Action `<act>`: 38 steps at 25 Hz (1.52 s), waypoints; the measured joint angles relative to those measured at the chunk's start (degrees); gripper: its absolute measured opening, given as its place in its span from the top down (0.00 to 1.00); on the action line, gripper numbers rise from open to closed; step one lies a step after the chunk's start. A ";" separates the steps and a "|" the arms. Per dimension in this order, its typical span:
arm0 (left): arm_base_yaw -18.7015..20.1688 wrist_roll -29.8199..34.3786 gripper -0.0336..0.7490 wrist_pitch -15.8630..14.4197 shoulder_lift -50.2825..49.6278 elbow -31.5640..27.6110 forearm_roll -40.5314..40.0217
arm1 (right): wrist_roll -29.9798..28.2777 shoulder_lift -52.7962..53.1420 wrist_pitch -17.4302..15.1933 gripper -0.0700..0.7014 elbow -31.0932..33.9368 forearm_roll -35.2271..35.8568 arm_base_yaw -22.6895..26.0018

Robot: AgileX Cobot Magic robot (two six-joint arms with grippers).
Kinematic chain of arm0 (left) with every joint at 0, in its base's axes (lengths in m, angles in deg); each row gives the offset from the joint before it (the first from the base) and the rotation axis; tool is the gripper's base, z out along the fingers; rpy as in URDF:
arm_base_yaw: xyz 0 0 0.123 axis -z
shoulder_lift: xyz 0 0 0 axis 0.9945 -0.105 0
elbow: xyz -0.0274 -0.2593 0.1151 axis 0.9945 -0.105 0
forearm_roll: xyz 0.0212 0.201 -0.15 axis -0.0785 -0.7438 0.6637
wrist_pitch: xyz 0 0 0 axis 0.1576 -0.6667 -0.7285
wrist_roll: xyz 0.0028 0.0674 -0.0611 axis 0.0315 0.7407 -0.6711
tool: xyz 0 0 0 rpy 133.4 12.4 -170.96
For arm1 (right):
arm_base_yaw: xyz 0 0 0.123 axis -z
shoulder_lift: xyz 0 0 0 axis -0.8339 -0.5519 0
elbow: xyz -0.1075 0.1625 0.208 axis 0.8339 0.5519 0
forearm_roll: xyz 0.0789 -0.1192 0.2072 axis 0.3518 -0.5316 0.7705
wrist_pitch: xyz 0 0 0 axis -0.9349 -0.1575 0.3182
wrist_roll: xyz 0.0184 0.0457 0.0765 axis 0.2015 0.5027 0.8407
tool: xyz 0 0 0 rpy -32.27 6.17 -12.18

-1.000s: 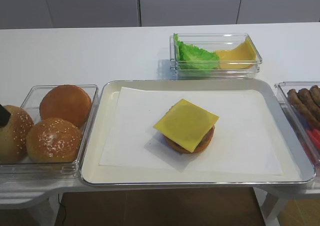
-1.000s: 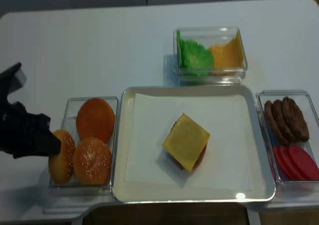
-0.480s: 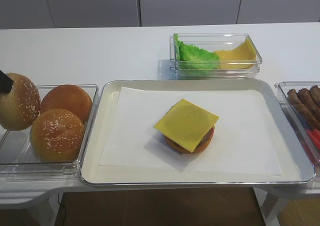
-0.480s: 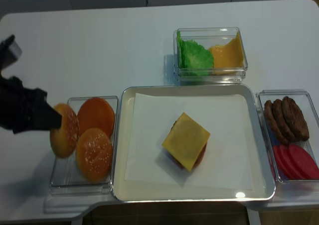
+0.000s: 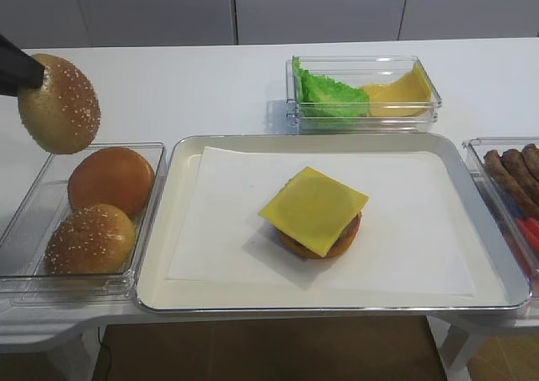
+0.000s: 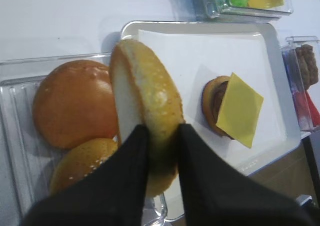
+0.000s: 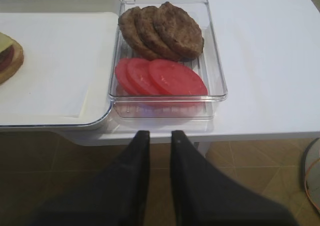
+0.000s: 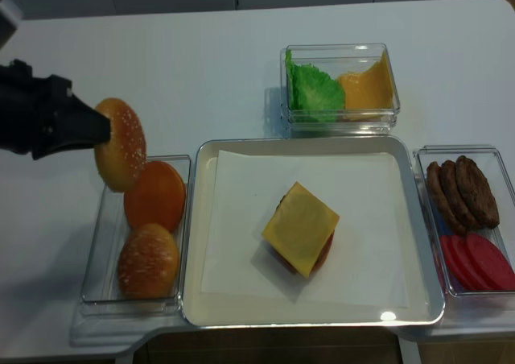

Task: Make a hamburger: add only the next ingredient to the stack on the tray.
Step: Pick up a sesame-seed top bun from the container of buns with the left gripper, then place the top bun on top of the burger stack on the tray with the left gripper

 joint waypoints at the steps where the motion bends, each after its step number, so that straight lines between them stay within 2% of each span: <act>1: 0.95 0.03 0.79 0.00 0.00 0.00 0.28 | 0.00 0.00 0.00 0.77 0.00 0.00 0.00; 7: 10.53 0.12 0.79 0.12 0.00 0.12 1.13 | 0.00 0.00 0.00 0.77 0.00 0.00 0.00; 10: 15.79 0.12 0.80 2.40 0.00 0.12 4.14 | 0.00 0.00 0.00 0.77 0.00 0.00 0.00; 16: 23.48 0.12 0.81 6.09 -2.22 0.12 13.03 | 0.10 0.00 0.00 0.77 0.00 0.00 0.00; 22: 30.63 0.12 0.81 10.26 -8.24 0.12 17.14 | 0.10 0.00 0.00 0.77 0.00 0.00 0.00; 26: 33.13 0.93 0.81 11.44 -12.24 0.12 21.95 | 0.10 0.00 0.00 0.77 0.00 0.00 0.00; 31: 34.37 3.43 0.82 12.37 -15.89 0.12 30.22 | 0.10 0.00 0.00 0.77 0.00 0.00 0.00; 38: 36.65 4.60 0.82 12.86 -18.61 0.12 32.16 | 0.18 0.00 0.00 0.77 0.00 0.00 0.00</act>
